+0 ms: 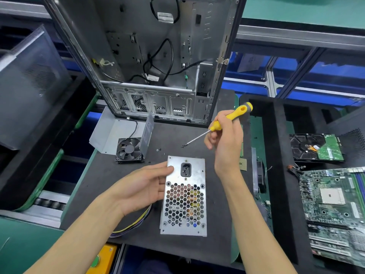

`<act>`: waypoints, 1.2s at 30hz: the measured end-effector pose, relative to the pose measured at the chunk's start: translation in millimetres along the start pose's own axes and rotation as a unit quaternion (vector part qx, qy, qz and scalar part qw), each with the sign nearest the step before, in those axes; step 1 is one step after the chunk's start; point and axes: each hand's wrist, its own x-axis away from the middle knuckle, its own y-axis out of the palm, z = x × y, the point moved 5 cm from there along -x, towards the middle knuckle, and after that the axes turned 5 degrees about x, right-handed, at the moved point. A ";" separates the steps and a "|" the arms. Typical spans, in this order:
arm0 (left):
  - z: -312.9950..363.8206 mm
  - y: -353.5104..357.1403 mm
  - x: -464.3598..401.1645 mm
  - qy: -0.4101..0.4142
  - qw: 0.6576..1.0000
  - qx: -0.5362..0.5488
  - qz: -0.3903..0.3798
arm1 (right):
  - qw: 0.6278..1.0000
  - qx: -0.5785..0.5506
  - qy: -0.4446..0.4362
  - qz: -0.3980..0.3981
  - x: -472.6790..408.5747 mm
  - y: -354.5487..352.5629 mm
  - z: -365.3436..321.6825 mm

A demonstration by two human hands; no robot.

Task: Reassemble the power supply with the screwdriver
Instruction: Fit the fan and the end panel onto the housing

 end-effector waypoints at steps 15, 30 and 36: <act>-3.4 -4.9 -3.9 0.001 1.000 -0.004 -0.007 | 0.908 0.326 -0.204 -0.163 24.1 23.2 -33.4; -2.4 -4.1 -4.7 0.001 1.000 0.009 -0.012 | 0.895 0.351 -0.192 -0.199 26.3 26.1 -27.7; -2.2 -4.0 -6.2 0.001 1.000 0.015 -0.008 | 0.938 0.217 -0.165 -0.214 35.0 31.4 -29.1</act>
